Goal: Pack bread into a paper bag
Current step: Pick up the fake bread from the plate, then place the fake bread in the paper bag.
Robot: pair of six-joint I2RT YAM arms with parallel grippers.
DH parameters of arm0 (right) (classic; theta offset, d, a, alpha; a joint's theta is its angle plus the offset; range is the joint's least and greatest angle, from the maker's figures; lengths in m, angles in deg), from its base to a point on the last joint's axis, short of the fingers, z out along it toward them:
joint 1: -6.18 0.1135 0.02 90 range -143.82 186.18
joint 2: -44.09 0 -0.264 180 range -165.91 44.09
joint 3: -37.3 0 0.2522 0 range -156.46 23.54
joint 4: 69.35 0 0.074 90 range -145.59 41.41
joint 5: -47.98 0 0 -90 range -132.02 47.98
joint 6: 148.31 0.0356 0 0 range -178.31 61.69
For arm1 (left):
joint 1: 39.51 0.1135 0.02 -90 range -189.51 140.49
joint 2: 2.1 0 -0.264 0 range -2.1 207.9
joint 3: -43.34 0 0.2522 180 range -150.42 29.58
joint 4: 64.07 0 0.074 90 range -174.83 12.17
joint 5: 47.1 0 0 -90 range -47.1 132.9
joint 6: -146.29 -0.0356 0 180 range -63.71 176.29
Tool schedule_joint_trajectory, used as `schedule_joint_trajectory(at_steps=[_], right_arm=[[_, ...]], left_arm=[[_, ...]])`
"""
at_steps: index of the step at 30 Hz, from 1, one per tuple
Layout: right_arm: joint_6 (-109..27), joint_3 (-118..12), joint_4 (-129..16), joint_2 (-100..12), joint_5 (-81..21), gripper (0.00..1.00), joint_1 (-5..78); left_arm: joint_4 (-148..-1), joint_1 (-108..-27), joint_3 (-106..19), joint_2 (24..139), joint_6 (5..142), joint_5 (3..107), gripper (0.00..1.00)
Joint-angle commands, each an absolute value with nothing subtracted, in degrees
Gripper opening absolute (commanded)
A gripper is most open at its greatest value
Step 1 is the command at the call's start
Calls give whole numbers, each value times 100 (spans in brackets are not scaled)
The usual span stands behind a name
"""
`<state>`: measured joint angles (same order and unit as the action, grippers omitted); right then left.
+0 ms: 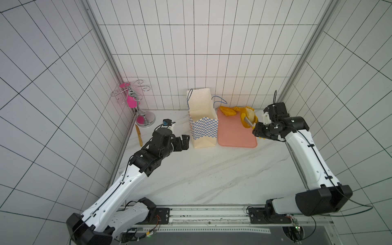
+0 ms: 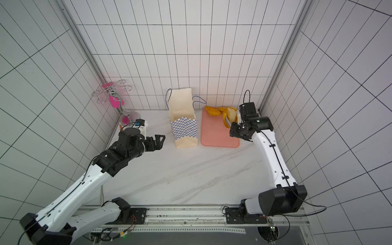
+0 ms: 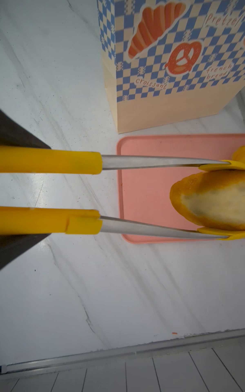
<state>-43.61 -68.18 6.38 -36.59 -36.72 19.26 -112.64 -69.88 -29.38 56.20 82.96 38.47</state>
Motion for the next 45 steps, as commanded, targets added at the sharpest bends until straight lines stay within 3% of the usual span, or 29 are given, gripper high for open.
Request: schedule_joint_trajectory(at_steps=[1,15,30,45], right_arm=[[-4565,-7708,272,-3683,-3266,37,1896],[-4823,-9396,380,-4010,-2338,39,1954],[-4944,-10772,321,-5055,-328,41,2198],[-5152,-10672,461,-5587,-20,41,2755]], left_arm=[[-11272,-7027,-3018,5644,8312,3883,99],[-11261,-7019,-2970,5594,8301,3816,99],[-11346,-7035,-2933,5404,8312,3797,99],[-11406,-7027,-2941,5411,8318,3754,99]])
